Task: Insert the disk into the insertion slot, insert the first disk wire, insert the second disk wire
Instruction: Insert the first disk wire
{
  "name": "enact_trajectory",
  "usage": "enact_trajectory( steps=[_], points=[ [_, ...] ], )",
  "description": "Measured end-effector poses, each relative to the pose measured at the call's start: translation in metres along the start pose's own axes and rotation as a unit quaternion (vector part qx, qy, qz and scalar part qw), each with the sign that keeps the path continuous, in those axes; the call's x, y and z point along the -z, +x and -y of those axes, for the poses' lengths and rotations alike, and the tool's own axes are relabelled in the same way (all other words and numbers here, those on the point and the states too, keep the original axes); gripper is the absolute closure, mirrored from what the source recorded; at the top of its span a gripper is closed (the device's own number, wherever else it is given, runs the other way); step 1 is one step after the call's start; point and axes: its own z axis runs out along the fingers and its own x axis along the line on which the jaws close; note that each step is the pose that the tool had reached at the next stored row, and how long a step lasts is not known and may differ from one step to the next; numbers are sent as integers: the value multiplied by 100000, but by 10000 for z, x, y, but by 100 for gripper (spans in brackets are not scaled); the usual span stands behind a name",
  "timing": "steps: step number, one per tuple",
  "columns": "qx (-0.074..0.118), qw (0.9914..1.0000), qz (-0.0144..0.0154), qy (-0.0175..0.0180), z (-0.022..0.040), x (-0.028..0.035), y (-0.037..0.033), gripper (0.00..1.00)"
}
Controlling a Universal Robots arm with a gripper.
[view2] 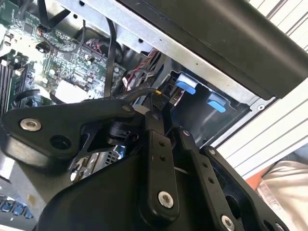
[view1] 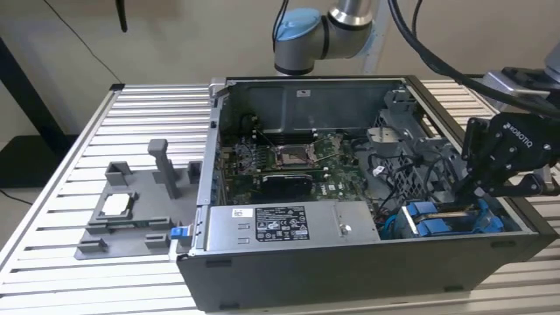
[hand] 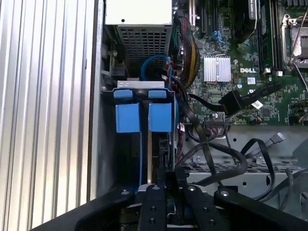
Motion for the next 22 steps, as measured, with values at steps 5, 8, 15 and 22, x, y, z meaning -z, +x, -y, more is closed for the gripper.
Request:
enact_trajectory(
  steps=[5,8,15,22],
  points=[
    [-539,99999,61,-78,9,-41,1,81],
    [-543,99998,83,-83,10,-46,1,81],
    [-527,99998,177,-88,12,-59,0,80],
    [-538,99998,101,-84,-3,33,0,67]
  ],
)
